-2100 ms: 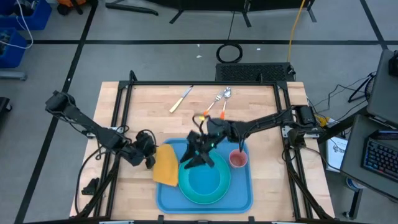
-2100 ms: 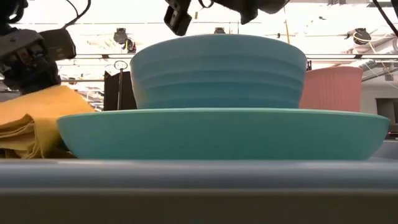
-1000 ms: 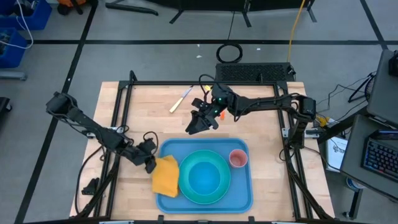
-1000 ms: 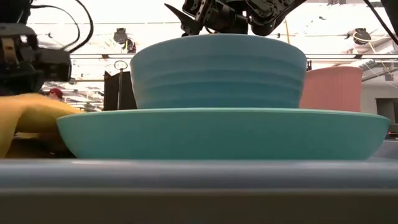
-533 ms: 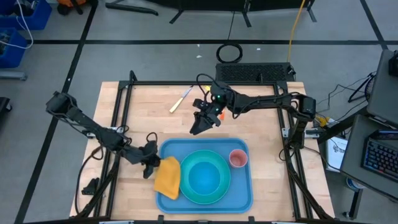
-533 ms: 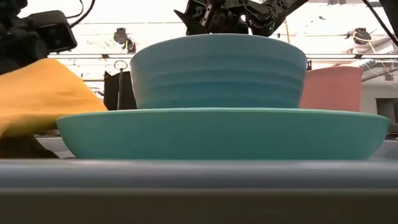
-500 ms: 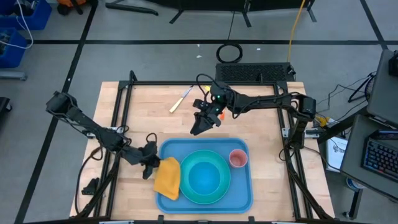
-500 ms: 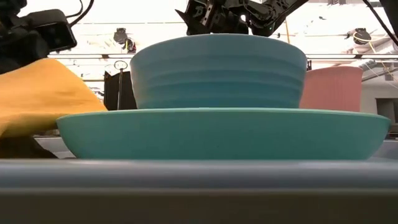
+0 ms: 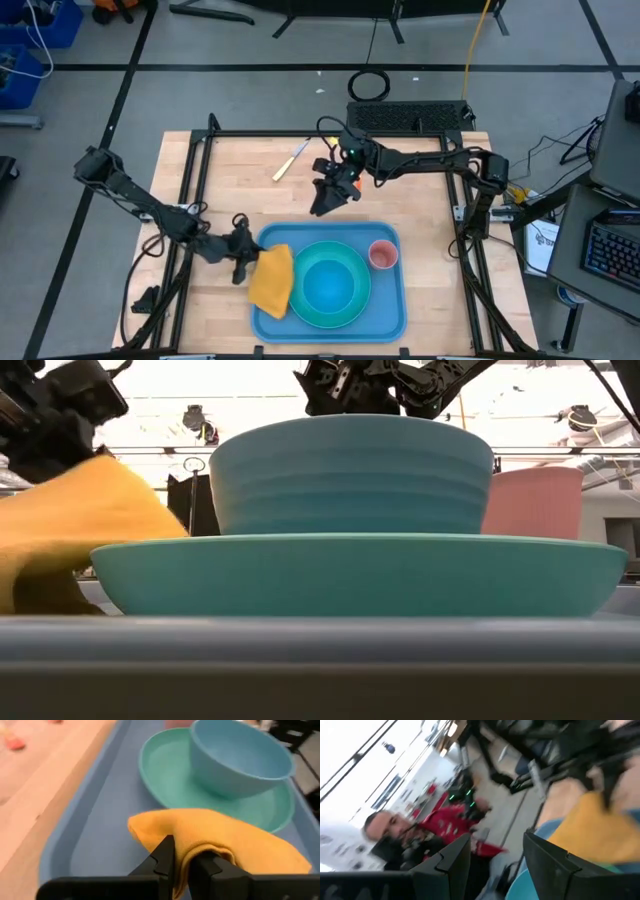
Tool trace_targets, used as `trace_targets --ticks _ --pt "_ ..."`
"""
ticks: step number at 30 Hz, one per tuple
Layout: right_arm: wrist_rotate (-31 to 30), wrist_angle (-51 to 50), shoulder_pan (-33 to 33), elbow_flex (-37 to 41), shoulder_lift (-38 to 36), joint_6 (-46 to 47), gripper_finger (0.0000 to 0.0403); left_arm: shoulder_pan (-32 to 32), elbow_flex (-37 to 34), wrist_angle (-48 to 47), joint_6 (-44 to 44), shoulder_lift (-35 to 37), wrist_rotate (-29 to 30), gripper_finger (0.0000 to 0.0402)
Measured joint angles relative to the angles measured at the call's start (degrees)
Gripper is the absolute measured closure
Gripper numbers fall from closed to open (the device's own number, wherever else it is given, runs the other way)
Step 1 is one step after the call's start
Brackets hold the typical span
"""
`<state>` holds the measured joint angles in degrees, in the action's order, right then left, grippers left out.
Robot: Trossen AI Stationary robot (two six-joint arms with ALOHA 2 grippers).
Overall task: Set up tray
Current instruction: Put the yellow table napkin on the blue tray to the left of the light blue plate
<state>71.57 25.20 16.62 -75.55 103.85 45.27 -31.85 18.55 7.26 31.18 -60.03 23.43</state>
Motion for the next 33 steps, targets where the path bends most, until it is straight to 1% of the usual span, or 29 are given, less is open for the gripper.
trace_targets --ticks 2,4,8,10,13,17,20,21,24,25,28,29,31,33 --pt "2.19 -2.10 0.25 0.00 0.02 -1.05 0.0232 0.24 0.04 -2.27 0.64 0.00 0.24 0.0364" --pt "2.20 -4.59 0.28 0.00 0.02 -2.29 0.0232 0.13 0.00 -2.27 -0.35 0.00 0.78 0.0364" --pt "3.21 -8.66 0.31 0.00 0.03 -5.14 0.0232 0.00 0.02 1.86 -6.62 0.00 4.19 0.0364" --pt "3.69 -10.61 0.29 0.00 0.07 -7.80 0.0232 -0.53 0.02 4.84 -10.50 0.02 4.71 0.0364" --pt "3.71 -10.60 -0.31 0.00 0.07 -8.47 0.0232 -0.54 0.04 6.60 -14.02 0.01 5.21 0.0364" --pt "4.11 -11.89 -1.33 0.00 0.07 -8.85 0.0232 -0.56 0.03 7.05 -15.08 0.00 5.30 0.0364" --pt "8.29 -13.97 -1.79 0.00 0.11 -10.13 0.0232 -0.54 0.04 6.68 -15.68 0.00 5.31 0.0364" --pt "8.46 -14.75 -1.99 0.00 0.11 -10.77 0.0232 -0.56 0.04 6.72 -15.67 0.00 5.30 0.0364" --pt "7.11 -16.45 -2.40 0.00 0.12 -11.59 0.0232 -0.56 0.02 6.70 -15.66 0.00 5.30 0.0364" --pt "5.40 -16.49 -2.58 0.00 0.44 -11.58 0.0232 -0.56 0.04 6.70 -15.81 0.00 5.30 0.0364" --pt "-3.59 -17.78 -3.54 -0.07 2.06 -10.95 0.0232 -0.56 0.03 6.70 -15.95 0.00 5.76 0.0364" --pt "-5.71 -18.08 -3.92 0.00 2.92 -11.82 0.0232 -0.56 0.04 6.70 -16.05 0.00 6.15 0.0364" --pt "-7.72 -18.03 -4.43 0.07 4.24 -12.78 0.0232 -0.56 0.03 6.70 -16.55 0.00 6.45 0.0364" --pt "-11.56 -17.67 -4.90 0.05 5.00 -12.09 0.0232 -0.56 0.04 7.13 -17.26 0.00 6.66 0.0364"
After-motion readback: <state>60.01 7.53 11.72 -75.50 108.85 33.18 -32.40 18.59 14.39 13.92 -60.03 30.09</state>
